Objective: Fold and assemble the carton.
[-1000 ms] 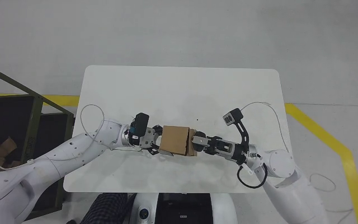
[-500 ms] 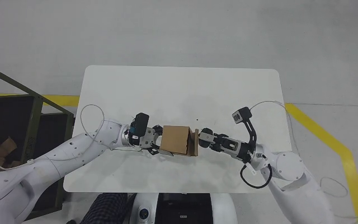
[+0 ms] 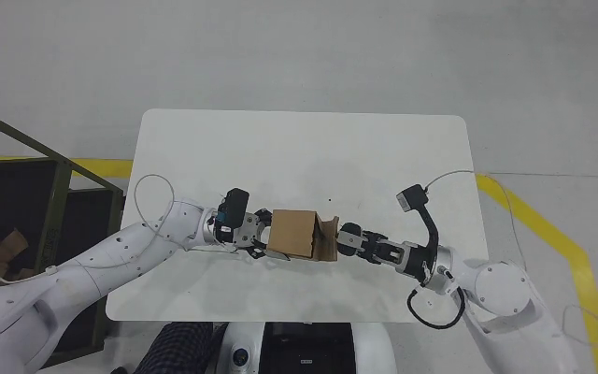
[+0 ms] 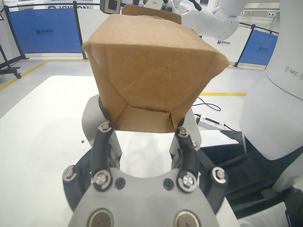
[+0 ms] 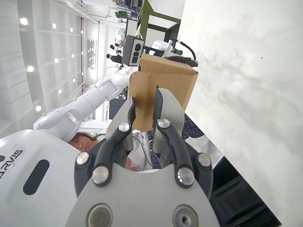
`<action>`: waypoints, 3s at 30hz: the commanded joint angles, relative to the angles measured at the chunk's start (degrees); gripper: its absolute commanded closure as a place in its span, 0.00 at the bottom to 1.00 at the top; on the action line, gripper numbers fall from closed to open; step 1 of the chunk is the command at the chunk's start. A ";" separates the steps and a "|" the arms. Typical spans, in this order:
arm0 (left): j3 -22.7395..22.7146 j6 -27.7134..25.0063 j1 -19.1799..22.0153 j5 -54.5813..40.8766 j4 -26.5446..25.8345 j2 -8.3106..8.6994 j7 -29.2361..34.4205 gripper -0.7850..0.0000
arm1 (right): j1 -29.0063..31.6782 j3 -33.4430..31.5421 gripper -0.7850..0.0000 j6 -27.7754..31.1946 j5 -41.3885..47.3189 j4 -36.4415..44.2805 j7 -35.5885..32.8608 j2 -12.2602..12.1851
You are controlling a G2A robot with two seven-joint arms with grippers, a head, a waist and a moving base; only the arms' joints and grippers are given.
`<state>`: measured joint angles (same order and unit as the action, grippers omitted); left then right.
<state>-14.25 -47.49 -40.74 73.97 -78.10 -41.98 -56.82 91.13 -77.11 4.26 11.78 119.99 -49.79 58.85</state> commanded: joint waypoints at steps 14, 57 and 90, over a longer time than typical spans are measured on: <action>0.00 0.00 0.00 0.00 0.00 0.00 0.00 1.00 | -1.47 2.51 0.76 -3.43 -4.91 2.29 0.66 -0.17; 0.00 0.00 0.00 0.00 0.00 0.00 0.00 1.00 | -0.97 2.34 0.65 -9.38 -9.88 5.94 3.28 -0.88; 0.00 0.00 0.00 0.00 0.00 0.00 0.00 1.00 | -2.97 5.91 0.78 -16.11 -17.57 9.28 5.33 -0.99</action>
<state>-14.25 -47.49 -40.74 73.97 -78.10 -41.98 -56.82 88.25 -71.29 -11.67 -5.71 129.17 -44.35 57.86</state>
